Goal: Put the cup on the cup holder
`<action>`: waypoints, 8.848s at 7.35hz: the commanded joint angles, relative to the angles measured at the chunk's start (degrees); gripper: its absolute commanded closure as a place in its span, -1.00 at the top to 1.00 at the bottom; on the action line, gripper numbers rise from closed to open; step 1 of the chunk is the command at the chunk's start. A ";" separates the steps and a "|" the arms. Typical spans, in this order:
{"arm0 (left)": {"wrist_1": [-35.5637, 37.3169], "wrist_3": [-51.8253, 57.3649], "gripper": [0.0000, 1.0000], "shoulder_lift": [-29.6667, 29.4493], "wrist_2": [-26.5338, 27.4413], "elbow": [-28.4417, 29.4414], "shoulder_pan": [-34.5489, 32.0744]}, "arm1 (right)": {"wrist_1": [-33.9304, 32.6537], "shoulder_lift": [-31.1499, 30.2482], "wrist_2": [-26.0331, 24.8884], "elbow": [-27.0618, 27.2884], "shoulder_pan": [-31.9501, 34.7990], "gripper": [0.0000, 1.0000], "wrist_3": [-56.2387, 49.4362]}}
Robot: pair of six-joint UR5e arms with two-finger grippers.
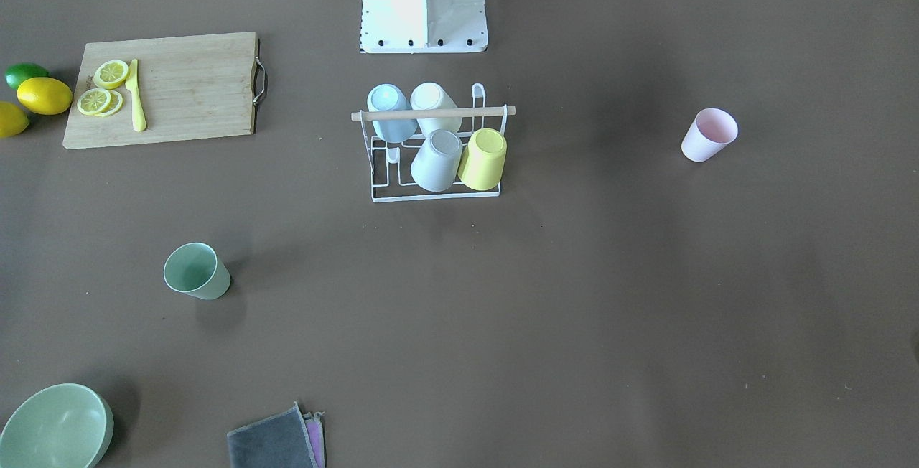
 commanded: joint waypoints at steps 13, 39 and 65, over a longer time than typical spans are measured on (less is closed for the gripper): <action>-2.97 -0.50 0.98 0.15 0.00 1.80 0.09 | 0.00 0.60 0.17 -1.22 -0.08 1.00 0.10; 0.27 -14.39 0.97 -13.27 -0.81 7.22 19.86 | -10.45 59.75 0.96 -44.36 -29.88 1.00 12.54; 35.00 1.78 0.97 -38.96 11.33 25.35 45.00 | -18.10 74.34 3.95 -80.86 -39.63 1.00 -1.83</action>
